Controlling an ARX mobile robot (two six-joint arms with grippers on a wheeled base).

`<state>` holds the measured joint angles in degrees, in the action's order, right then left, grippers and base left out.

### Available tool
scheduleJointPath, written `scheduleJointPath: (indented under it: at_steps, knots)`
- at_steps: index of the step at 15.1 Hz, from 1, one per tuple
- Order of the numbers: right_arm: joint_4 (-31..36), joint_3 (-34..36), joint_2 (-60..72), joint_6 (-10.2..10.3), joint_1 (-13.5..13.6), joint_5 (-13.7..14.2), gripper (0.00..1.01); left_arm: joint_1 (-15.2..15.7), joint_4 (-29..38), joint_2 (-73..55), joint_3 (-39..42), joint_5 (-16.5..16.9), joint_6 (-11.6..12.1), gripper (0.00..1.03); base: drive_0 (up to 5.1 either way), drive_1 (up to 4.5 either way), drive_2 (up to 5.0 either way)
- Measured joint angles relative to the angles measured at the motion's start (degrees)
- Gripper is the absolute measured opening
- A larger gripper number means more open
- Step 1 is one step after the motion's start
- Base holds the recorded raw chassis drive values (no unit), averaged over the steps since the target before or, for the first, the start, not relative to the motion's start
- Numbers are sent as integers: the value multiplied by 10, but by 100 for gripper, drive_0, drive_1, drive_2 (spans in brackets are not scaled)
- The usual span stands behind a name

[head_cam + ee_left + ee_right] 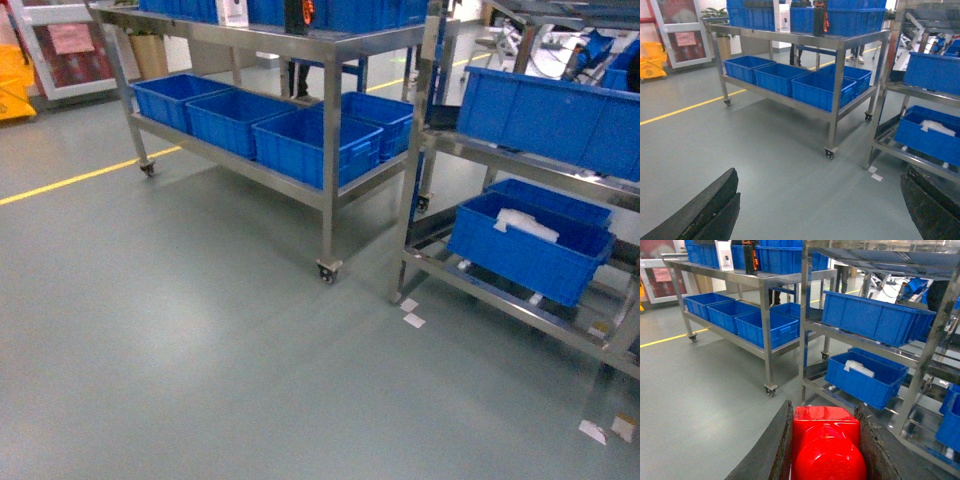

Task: Pick red block from blue box to shelf

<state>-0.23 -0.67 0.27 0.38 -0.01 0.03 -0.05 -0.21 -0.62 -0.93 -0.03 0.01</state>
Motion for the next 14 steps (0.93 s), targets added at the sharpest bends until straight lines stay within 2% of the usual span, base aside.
scheduleJointPath:
  at_steps: [14]
  knots:
    - [0,0,0,0,0,0,28,0,0,0,0,0,0,98,-160,-160,-160]
